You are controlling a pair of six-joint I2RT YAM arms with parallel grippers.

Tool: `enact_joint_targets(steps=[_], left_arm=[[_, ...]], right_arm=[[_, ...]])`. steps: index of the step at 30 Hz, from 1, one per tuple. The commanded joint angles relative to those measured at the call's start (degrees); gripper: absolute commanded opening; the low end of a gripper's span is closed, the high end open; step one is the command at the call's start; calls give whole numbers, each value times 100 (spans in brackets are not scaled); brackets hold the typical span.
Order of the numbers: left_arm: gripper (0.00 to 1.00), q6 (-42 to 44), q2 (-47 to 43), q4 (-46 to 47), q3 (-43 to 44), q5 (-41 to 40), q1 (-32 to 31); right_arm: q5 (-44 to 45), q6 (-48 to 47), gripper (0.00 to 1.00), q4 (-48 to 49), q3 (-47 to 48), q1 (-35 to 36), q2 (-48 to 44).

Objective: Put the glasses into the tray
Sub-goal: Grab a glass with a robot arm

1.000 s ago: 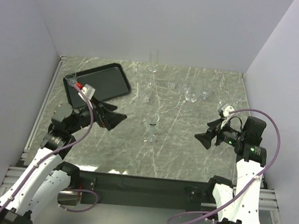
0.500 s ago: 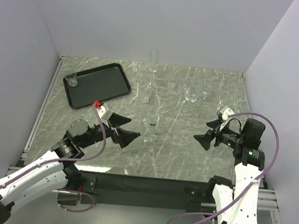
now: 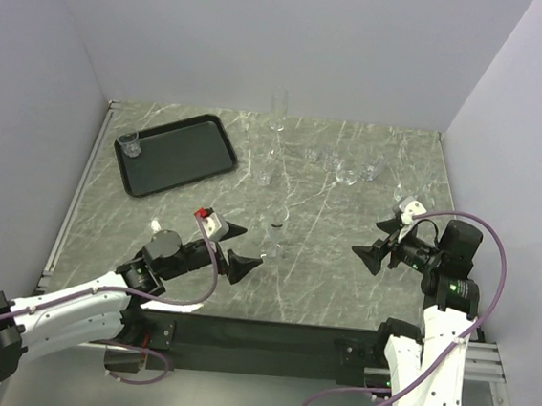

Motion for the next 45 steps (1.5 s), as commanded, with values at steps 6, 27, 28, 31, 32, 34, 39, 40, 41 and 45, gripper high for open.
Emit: enact_joint_targets(steps=[6,27,28,31,32,34,39,40,41,45], left_arm=[[99,783,584,1332,-114,-274,-132],[100,1277,1938,2483,378,-749,-220],[99,1250,1973,2518,396,-732,-220],[99,1197,2140,2580,527,-705,-229],[100,1197,2184,2606,554,-714,-229],[99,1197,2298,2659,642,-784,-238],[99,988,2605,2843,826,-959,-238],[99,969,2641,2896,835,-977,-238],[99,951,2685,2932,844,-1004,-238],[99,846,2870,3160,879,-1083,-238]], right_arm=[[81,-73,93,128,-25,28,-65],[178,-100,93,93,-34,37,-83],[170,-100,93,84,-26,37,-83],[178,-108,93,84,-25,37,-83],[178,-108,93,93,-25,37,-74],[187,-108,93,84,-25,37,-92],[196,-117,93,75,-17,37,-92],[196,-117,93,67,-17,37,-92],[205,-117,93,67,-17,37,-101],[196,-135,93,67,-17,37,-101]])
